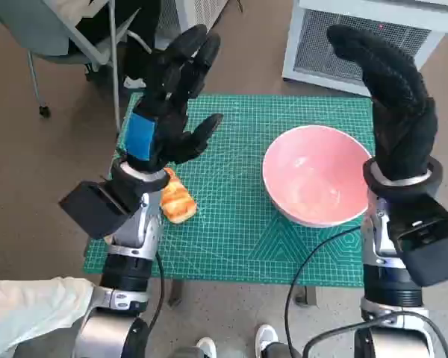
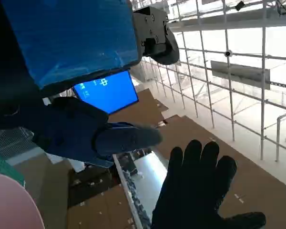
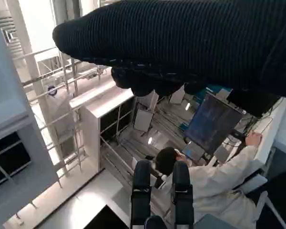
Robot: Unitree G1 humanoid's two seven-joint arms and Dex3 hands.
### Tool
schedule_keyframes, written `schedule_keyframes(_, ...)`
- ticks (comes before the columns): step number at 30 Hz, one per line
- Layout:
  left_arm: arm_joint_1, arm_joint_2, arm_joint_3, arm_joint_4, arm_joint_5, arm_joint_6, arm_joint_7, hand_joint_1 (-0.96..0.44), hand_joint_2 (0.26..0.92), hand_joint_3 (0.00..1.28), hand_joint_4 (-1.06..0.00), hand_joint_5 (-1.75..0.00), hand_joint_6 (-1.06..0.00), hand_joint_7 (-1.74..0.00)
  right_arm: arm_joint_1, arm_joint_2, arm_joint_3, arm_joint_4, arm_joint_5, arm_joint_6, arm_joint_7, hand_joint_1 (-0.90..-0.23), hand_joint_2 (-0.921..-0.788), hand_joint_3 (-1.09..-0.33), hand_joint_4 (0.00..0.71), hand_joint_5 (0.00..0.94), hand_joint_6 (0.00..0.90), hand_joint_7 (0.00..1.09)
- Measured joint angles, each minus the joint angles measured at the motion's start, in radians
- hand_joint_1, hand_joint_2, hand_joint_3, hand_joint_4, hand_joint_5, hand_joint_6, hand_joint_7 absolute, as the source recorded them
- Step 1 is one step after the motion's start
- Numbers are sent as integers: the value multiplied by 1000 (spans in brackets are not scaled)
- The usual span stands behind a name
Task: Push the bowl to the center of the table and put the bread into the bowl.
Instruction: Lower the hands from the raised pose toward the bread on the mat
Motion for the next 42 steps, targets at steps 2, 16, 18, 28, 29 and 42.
schedule_keyframes(2,0,0,0,0,0,0,0,-484,921,381,-240,-3,-1,-654,1,0,0,0,0,1,0,-575,-921,-756,277,2,10,594)
schedule_keyframes(16,1,0,1,0,-1,2,-3,-479,921,381,-240,-2,-2,-658,3,-1,0,3,2,5,1,-560,-921,-760,271,0,3,597)
schedule_keyframes(18,1,0,1,0,-4,3,-6,-475,921,378,-240,-2,-2,-658,5,-3,-2,4,4,4,3,-558,-921,-761,270,0,2,598)
schedule_keyframes(28,12,-2,7,-4,-39,15,-29,-416,921,352,-245,-5,-5,-655,47,-57,-67,43,43,-38,21,-556,-921,-766,259,0,-1,586)
schedule_keyframes(29,15,-1,10,-4,-44,15,-32,-414,921,351,-246,-5,-5,-654,54,-66,-78,53,45,-46,21,-556,-921,-766,258,0,-1,586)
schedule_keyframes(42,22,0,26,-4,-93,29,-70,-400,921,325,-258,-9,-30,-640,115,-114,-232,291,37,-146,-82,-549,-921,-777,268,8,3,567)
